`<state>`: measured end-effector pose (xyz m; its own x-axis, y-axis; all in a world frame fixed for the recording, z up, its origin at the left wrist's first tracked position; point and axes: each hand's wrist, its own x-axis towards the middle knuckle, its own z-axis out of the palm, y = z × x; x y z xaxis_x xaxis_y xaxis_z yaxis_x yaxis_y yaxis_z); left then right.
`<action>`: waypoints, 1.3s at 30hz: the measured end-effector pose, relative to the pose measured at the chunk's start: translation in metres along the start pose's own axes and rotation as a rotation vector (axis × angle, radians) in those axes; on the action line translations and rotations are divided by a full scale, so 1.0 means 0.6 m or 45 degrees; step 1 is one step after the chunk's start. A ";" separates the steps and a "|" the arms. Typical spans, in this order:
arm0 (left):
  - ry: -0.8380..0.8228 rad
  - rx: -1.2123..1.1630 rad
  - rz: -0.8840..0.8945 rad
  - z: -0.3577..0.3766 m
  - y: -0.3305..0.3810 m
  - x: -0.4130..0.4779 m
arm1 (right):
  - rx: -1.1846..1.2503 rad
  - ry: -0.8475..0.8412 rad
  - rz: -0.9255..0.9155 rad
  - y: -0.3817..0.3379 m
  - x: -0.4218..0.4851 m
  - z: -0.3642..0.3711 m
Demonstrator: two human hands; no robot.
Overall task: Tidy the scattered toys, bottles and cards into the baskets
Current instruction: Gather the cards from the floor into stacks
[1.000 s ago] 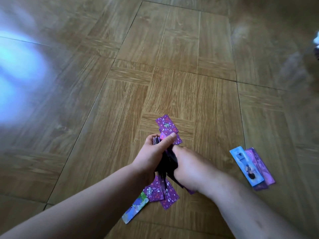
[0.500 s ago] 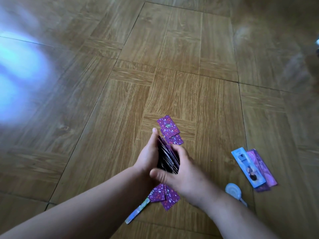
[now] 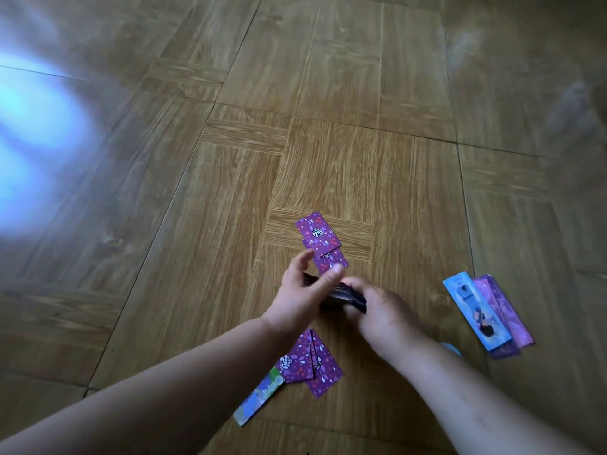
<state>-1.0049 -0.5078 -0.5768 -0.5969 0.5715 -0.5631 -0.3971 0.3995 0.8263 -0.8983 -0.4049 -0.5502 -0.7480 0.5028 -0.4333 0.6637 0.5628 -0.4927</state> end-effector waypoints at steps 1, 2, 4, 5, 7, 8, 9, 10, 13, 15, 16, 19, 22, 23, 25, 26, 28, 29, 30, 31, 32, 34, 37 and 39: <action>-0.016 0.148 0.029 0.008 -0.007 0.005 | -0.013 0.004 0.016 0.004 0.002 0.009; 0.000 0.258 0.056 0.016 -0.012 0.010 | -0.005 0.016 0.022 0.007 0.005 0.017; 0.062 0.298 0.105 0.023 -0.019 0.022 | 0.034 0.061 0.036 0.013 0.011 0.028; 0.104 0.251 0.106 0.023 -0.019 0.027 | 0.053 0.087 0.061 0.014 0.014 0.028; 0.210 0.115 0.090 0.018 -0.016 0.031 | 0.078 0.110 0.126 0.021 0.016 0.027; 0.249 0.038 0.066 0.014 -0.020 0.034 | 0.074 0.112 0.137 0.025 0.015 0.027; 0.268 -0.033 0.035 0.011 -0.023 0.038 | 0.064 0.107 0.140 0.031 0.015 0.028; 0.267 -0.095 -0.001 0.008 -0.024 0.039 | 0.060 0.106 0.132 0.034 0.013 0.028; 0.205 -0.245 -0.087 -0.003 -0.025 0.043 | 0.114 0.166 0.116 0.041 0.010 0.024; 0.181 -0.204 -0.072 -0.004 -0.023 0.046 | 0.154 0.207 0.088 0.044 0.010 0.022; 0.181 -0.159 -0.045 -0.003 -0.023 0.048 | 0.155 0.194 0.070 0.044 0.010 0.023; 0.201 -0.047 0.112 0.002 -0.017 0.041 | 0.119 0.121 0.076 0.048 0.010 0.028; 0.089 0.195 0.291 0.014 -0.011 0.031 | 0.098 0.121 0.059 0.046 0.013 0.033; 0.039 0.332 0.314 0.020 -0.014 0.030 | 0.081 0.124 0.046 0.044 0.015 0.034; 0.064 0.514 0.303 0.025 -0.019 0.033 | 0.087 0.114 0.067 0.039 0.015 0.035; 0.119 0.493 0.261 0.024 -0.020 0.037 | 0.114 0.117 0.079 0.041 0.015 0.035; 0.237 0.379 0.196 0.012 -0.026 0.046 | 0.157 0.138 0.096 0.048 0.014 0.034; 0.264 0.328 0.183 0.007 -0.029 0.048 | 0.175 0.140 0.107 0.051 0.012 0.033; 0.261 0.248 0.164 0.005 -0.028 0.047 | 0.193 0.132 0.117 0.053 0.011 0.032; 0.236 0.143 0.136 0.005 -0.025 0.043 | 0.207 0.126 0.115 0.054 0.009 0.031; 0.202 0.032 0.103 0.007 -0.021 0.038 | 0.222 0.137 0.101 0.054 0.008 0.031; 0.180 -0.127 0.057 0.009 -0.021 0.040 | 0.289 0.204 0.058 0.056 0.007 0.033; 0.223 -0.230 -0.026 0.002 -0.026 0.046 | 0.392 0.213 0.063 0.064 0.002 0.039; 0.191 -0.225 -0.021 -0.001 -0.025 0.045 | 0.422 0.210 0.075 0.071 0.000 0.042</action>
<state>-1.0154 -0.4991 -0.6044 -0.6813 0.4475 -0.5793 -0.5156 0.2684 0.8137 -0.8700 -0.3976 -0.5901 -0.6800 0.6423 -0.3538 0.6480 0.3007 -0.6998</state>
